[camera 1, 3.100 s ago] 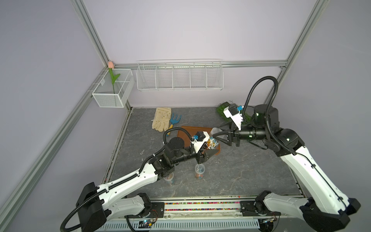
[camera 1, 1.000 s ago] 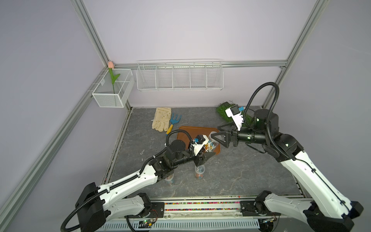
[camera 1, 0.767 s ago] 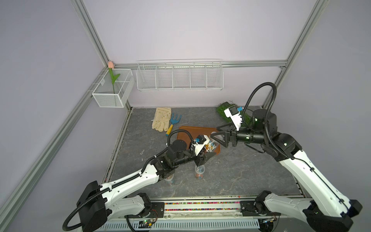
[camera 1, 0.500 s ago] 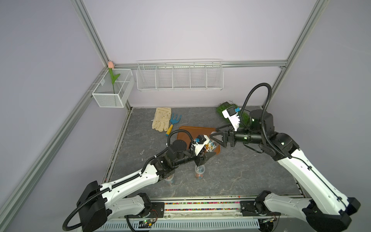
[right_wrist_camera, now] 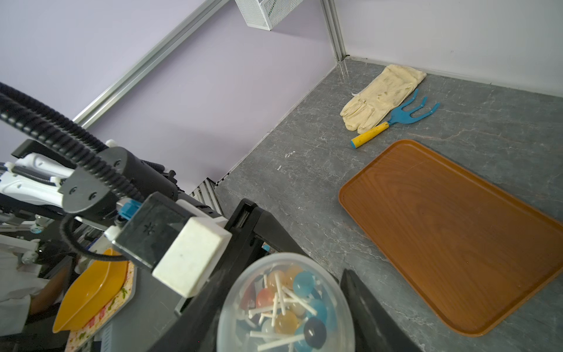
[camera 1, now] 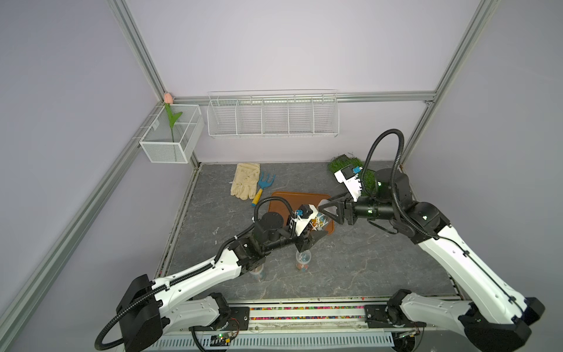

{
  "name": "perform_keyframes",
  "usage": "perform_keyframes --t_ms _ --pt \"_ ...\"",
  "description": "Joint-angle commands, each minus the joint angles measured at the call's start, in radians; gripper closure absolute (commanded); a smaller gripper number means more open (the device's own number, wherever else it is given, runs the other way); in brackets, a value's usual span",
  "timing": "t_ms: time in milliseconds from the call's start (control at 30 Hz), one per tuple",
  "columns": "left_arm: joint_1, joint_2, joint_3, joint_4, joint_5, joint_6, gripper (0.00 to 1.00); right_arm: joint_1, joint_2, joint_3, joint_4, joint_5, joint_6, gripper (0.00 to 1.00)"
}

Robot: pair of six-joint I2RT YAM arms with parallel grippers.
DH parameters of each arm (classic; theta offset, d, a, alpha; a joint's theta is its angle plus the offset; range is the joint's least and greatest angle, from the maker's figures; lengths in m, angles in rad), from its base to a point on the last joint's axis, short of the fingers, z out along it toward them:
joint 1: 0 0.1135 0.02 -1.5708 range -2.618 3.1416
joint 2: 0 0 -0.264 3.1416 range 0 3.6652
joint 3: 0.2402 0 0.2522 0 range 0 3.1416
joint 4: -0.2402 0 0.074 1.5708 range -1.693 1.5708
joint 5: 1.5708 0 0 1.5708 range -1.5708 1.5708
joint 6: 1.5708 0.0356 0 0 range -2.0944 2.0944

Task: Pour the candies out of the jar
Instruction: Unscrew the lid from the jar.

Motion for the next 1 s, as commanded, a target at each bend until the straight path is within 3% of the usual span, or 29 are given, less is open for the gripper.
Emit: perform_keyframes --t_ms 0,200,500,833,900,967 --pt "-0.004 -0.008 0.042 0.059 -0.002 -0.003 0.55 0.007 0.0 -0.003 -0.003 0.012 -0.025 0.45" --pt "-0.004 -0.02 0.037 0.049 0.008 -0.012 0.55 -0.009 0.022 0.083 -0.025 -0.043 -0.129 0.48" --pt "-0.007 -0.026 0.057 0.04 0.103 -0.047 0.55 -0.064 0.041 0.166 -0.039 -0.455 -0.415 0.49" --pt "-0.009 -0.039 0.053 0.07 0.096 -0.056 0.55 -0.063 0.052 0.168 -0.094 -0.457 -0.438 0.48" --pt "-0.01 -0.035 0.054 0.081 0.095 -0.06 0.55 -0.063 0.051 0.166 -0.093 -0.459 -0.431 0.44" --pt "-0.01 -0.034 0.051 0.09 0.092 -0.062 0.55 -0.062 0.046 0.164 -0.09 -0.45 -0.42 0.24"
